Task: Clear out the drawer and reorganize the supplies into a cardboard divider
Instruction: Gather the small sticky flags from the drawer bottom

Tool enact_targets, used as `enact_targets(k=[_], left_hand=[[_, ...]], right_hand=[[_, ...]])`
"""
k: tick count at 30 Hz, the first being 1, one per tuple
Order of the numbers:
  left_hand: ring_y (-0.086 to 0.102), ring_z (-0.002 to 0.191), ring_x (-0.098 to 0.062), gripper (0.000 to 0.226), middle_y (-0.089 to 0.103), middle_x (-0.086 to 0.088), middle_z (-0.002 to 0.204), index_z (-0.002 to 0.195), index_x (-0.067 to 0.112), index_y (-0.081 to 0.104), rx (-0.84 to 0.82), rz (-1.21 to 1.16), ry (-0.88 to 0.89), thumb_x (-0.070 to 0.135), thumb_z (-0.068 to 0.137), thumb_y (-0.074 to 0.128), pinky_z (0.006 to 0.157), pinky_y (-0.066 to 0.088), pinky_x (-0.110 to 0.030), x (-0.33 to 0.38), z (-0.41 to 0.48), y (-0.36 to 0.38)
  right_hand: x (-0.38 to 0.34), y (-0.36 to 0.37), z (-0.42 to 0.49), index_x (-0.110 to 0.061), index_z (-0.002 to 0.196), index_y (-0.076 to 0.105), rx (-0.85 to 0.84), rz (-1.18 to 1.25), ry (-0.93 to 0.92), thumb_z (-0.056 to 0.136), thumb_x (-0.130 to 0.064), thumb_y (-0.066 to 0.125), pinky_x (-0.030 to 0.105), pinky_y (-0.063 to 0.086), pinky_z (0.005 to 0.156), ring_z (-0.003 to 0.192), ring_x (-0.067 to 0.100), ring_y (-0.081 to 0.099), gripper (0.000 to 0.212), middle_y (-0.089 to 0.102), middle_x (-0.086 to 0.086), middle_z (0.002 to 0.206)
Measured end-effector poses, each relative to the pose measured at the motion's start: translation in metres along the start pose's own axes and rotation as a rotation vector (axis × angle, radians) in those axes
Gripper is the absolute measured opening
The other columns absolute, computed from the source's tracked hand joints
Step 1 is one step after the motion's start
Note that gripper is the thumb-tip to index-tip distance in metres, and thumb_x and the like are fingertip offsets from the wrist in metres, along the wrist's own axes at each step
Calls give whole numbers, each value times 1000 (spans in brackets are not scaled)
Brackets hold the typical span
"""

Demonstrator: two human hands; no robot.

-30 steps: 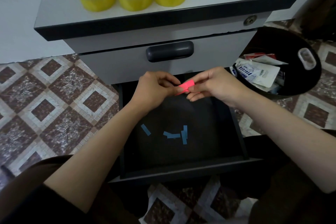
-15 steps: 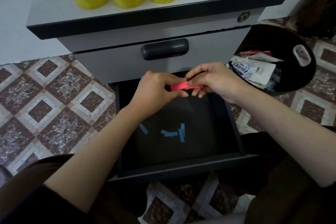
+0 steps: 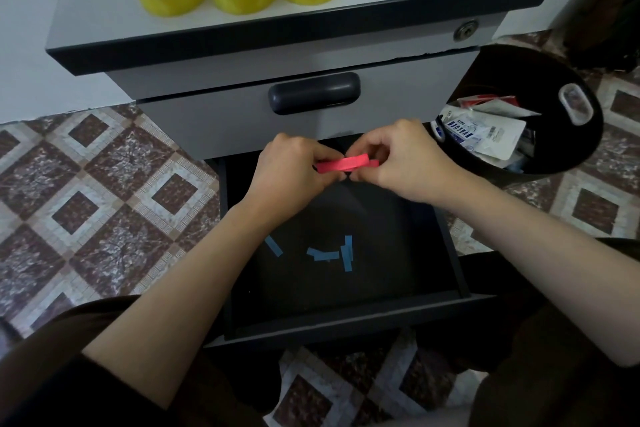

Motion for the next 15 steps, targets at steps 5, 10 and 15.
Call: enact_targets(k=[5,10,15], left_hand=[[64,82,-17,26,72,-2,91,104,20,72,-28,0,-15,22,78,73,83,50,-38,0,0,6],[64,80,-19,25,72,-3,88,103,20,72,-56,37,7,23,79,73,78,51,-39,4,1,10],[63,85,-20,30,71,-4,92,108,22,70,-79,101,13,31,80,70,78,50,-41,6,1,14]], right_hand=[[-9,4,0,-15,103,73,26,-295,-113,84,-21,67,28,49,79,74,16,62,20,71,3,84],[-8,3,0,-16,101,73,45,-358,-123,86,-22,66,32,51,78,73,16,62,18,70,3,85],[-7,-2,-1,-17,100,73,79,-405,-107,85,-29,66,34,52,74,77,18,62,21,70,3,87]])
Point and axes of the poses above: each hand's wrist, its own z-axis towards the middle knuckle, its own y-axis out of the palm, x = y × z, the point moved 10 cm from there along z, towards the middle knuckle
